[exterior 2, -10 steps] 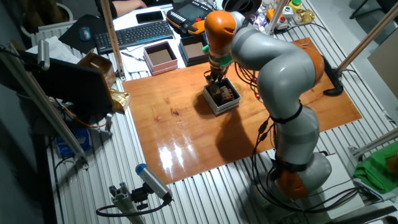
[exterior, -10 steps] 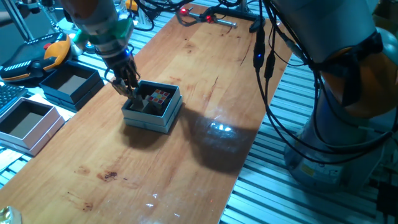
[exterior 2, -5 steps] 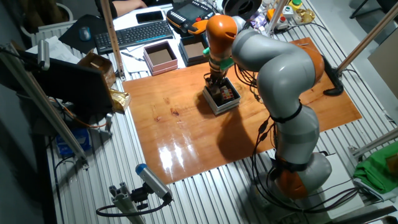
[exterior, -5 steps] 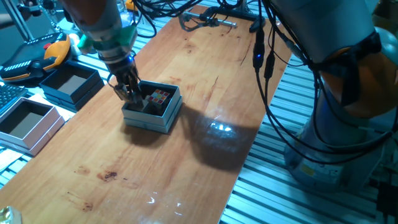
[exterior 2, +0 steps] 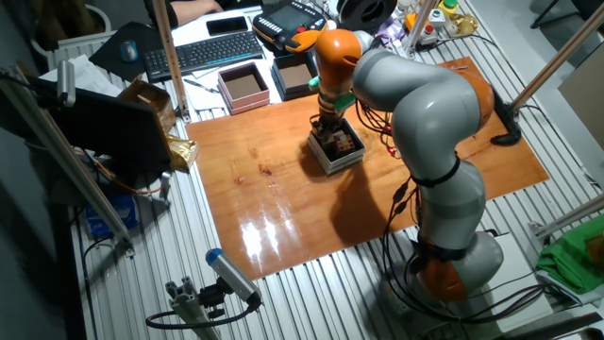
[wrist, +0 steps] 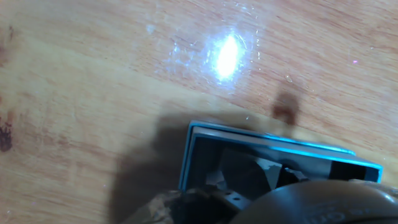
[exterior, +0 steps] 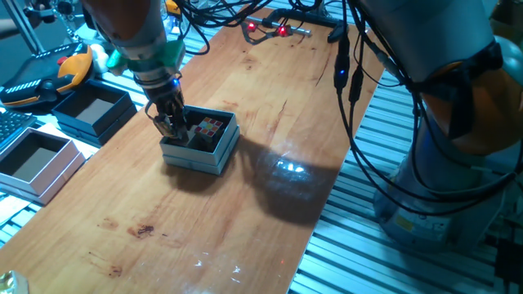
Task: Take everything out of the gift box
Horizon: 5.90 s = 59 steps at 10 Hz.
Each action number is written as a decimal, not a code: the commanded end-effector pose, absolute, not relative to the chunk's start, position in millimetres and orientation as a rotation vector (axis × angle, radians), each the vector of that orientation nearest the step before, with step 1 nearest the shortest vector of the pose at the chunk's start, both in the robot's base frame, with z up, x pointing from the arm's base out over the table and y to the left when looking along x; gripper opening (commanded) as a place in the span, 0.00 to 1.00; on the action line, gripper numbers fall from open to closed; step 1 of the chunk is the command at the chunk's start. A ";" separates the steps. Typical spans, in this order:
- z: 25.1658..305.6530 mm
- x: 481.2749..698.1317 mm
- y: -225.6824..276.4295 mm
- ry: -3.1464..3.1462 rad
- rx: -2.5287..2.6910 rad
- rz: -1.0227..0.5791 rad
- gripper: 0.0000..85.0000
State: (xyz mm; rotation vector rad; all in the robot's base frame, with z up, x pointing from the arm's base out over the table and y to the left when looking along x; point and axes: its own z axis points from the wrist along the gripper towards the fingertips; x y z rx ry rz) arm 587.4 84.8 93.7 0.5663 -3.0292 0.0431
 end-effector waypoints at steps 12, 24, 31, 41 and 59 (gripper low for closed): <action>151.2 584.7 -27.6 -3.071 0.616 0.208 0.23; 151.2 603.0 16.7 -3.068 0.461 0.112 0.64; 130.3 573.7 43.2 -3.082 0.215 0.137 0.62; 94.7 539.4 36.1 -3.150 0.189 0.186 0.76; 72.7 526.8 32.5 -3.176 0.255 0.121 0.53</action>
